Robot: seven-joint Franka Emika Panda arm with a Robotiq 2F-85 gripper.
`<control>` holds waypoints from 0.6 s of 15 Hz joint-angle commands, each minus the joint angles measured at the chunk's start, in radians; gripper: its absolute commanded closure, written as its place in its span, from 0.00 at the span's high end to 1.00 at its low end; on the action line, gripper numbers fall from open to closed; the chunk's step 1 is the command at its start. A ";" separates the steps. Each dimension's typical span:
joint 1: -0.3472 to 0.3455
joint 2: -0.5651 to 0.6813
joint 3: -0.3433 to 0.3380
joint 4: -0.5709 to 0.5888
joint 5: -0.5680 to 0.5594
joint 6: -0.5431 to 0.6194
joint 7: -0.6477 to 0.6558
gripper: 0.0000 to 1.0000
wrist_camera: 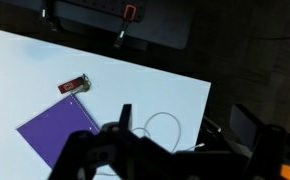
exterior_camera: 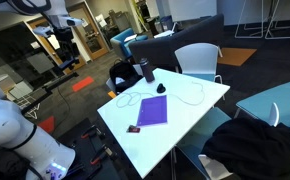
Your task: Place the cable's left and right ends in the center
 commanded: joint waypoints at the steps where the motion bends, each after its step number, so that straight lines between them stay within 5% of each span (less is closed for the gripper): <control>1: 0.002 0.045 0.046 0.013 0.006 0.089 -0.036 1.00; 9: 0.047 0.326 0.173 0.066 -0.141 0.445 -0.110 1.00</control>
